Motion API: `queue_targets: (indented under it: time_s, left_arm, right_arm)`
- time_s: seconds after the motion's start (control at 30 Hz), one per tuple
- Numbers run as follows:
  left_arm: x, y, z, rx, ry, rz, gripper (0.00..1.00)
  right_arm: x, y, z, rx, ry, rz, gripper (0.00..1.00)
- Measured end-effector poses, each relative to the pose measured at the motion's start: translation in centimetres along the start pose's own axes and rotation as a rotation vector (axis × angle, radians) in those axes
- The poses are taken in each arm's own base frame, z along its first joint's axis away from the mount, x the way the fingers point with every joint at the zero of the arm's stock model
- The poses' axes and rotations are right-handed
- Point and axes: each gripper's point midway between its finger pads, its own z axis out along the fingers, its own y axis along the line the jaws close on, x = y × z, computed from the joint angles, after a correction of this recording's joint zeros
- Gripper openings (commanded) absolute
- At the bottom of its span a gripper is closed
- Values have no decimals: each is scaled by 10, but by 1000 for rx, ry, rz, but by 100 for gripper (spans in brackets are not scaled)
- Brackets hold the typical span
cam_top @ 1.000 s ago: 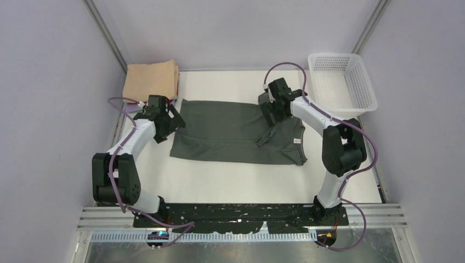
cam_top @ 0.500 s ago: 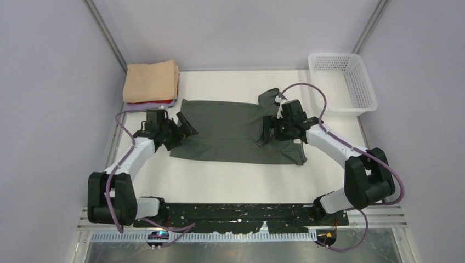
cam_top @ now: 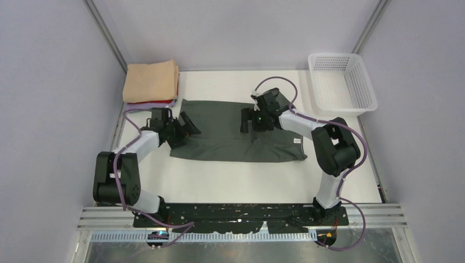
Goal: Fold and stack the t-shirts
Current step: Fold the flattened tshirt in 1/3 of the way
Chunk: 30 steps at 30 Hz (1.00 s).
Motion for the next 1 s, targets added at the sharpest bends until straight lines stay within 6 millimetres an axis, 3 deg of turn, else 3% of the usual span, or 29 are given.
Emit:
queue_targets:
  time_s: [0.13,0.27,0.37,0.53,0.67,0.83,1.0]
  left_arm:
    - [-1,7,14,-33,28,-14,100]
    - [-6,8,20,-47,27,-17,99]
    - [-11,9,25,-59,24,-22,100]
    - [-17,10,33,-86,29,-46,100]
    - [-18,12,33,-106,39,-57,100]
    - [-12,14,30,-121,54,-57,100]
    - [12,21,15,-137,83,-46,100]
  right_arm:
    - [-33,4,12,11,-58,-9,95]
    - [-37,-2,7,44,-77,-12,95]
    - [-19,-13,-5,88,-62,-10,95]
    - [31,-27,-38,119,-15,-2,95]
    - [75,-40,-43,131,53,20,95]
    - [79,-37,-42,106,35,36,95]
    - [89,-36,-48,81,22,54,96]
